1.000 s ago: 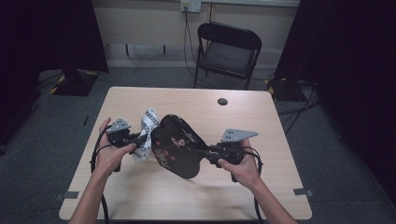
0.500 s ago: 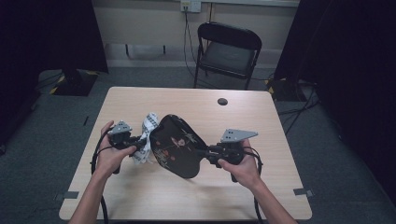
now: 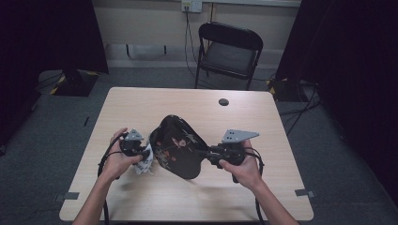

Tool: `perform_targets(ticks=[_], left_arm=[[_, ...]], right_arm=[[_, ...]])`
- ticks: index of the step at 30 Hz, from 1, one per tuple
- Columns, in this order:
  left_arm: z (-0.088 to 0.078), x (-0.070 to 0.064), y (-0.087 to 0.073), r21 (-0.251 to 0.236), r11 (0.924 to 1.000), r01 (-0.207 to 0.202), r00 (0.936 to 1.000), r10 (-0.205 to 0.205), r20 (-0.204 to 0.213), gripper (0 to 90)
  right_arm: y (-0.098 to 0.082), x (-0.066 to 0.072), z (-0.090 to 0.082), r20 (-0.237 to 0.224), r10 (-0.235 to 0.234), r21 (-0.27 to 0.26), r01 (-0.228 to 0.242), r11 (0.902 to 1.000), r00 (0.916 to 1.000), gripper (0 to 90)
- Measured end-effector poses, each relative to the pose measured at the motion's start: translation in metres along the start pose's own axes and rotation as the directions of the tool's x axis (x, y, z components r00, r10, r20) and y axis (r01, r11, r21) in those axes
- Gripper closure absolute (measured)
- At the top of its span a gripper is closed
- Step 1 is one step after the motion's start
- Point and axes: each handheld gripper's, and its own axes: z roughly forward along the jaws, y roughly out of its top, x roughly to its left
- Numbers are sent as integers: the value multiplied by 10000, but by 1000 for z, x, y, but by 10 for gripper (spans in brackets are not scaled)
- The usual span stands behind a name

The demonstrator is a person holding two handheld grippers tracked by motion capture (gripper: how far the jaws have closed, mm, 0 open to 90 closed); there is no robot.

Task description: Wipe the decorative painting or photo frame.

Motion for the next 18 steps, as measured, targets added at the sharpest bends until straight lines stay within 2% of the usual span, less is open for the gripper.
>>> perform_targets(ticks=[1,3,5,6,8,10,11,13,15,18], left_arm=[[2,-1,-1,113,9999,-29,10000,28,77,776],[2,1,-2,-37,9997,242,9995,-242,185,777],[-4,5,-1,-549,9965,636,9979,-628,156,778],[-9,8,0,-903,9910,985,9950,-967,234,778],[-18,14,0,-1831,9675,1746,9846,-1699,409,778],[-27,17,1,-2624,9405,2157,9765,-2076,585,775],[-30,17,2,-2725,9368,2194,9756,-2110,603,775],[-31,14,2,-2584,9449,2008,9796,-1957,453,776],[-28,12,1,-2032,9632,1757,9844,-1727,327,777],[-19,9,-3,-1223,9815,1473,9889,-1438,371,778]], right_arm=[[0,0,0,9,-17,-2,17,10000,10000,788],[0,0,0,25,-20,2,20,10000,10000,788],[0,0,0,10,5,-6,-5,10000,10000,788],[0,0,0,11,2,5,-2,10000,10000,788],[0,0,0,2,7,-3,-7,10000,10000,788],[0,0,0,9,-25,1,25,10000,10000,788],[0,0,0,14,-27,2,27,10000,10000,788],[0,0,0,16,-16,1,16,10000,10000,788],[0,0,0,19,-7,11,7,10000,10000,788],[0,1,0,21,-2,23,2,10000,10000,788]])
